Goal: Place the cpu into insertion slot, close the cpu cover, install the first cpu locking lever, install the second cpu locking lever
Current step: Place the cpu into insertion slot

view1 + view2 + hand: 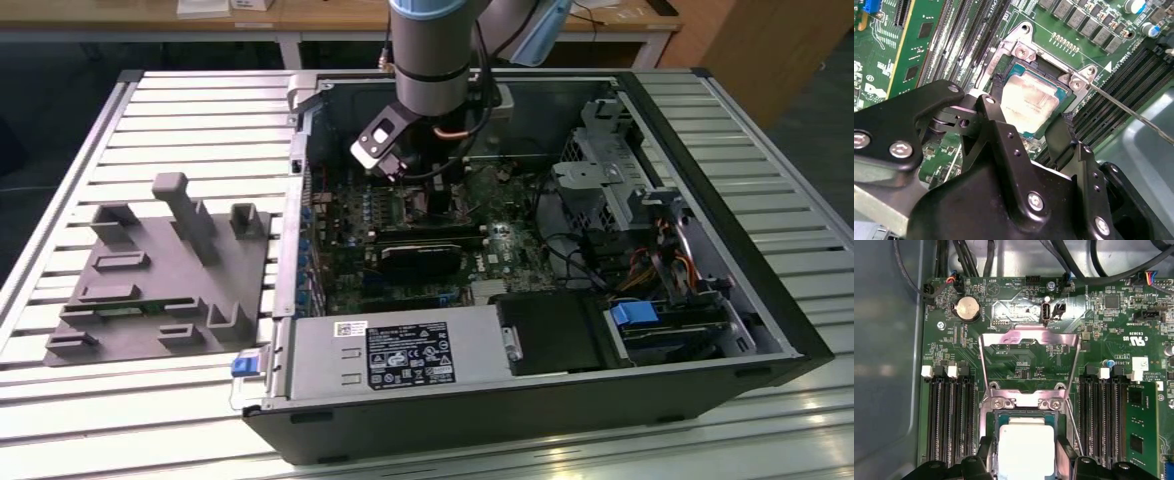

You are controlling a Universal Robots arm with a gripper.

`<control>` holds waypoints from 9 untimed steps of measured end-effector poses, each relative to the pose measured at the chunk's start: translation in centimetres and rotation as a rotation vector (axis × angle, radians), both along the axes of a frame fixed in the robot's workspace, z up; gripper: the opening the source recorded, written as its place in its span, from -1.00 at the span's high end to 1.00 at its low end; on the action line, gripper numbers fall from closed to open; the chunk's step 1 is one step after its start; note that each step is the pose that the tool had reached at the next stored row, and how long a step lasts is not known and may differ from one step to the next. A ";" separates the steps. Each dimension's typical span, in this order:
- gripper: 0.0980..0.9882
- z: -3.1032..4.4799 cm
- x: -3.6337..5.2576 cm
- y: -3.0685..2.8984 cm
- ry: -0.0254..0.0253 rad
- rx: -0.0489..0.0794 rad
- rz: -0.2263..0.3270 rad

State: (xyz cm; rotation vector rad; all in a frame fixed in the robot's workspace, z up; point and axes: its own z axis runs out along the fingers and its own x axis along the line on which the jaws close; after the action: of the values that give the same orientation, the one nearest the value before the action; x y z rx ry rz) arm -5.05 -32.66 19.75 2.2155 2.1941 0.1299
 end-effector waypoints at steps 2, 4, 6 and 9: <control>-0.15 0.26 0.00 0.00 0.0000 0.000 0.000; -0.15 0.29 0.00 0.00 -0.0001 0.000 0.000; -0.15 0.30 0.00 0.00 -0.0001 0.000 0.000; -0.15 0.23 0.00 0.00 -0.0001 -0.002 0.000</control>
State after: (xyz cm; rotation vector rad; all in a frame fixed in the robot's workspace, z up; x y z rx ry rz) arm -5.05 -32.66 19.98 2.2146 2.1935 0.1283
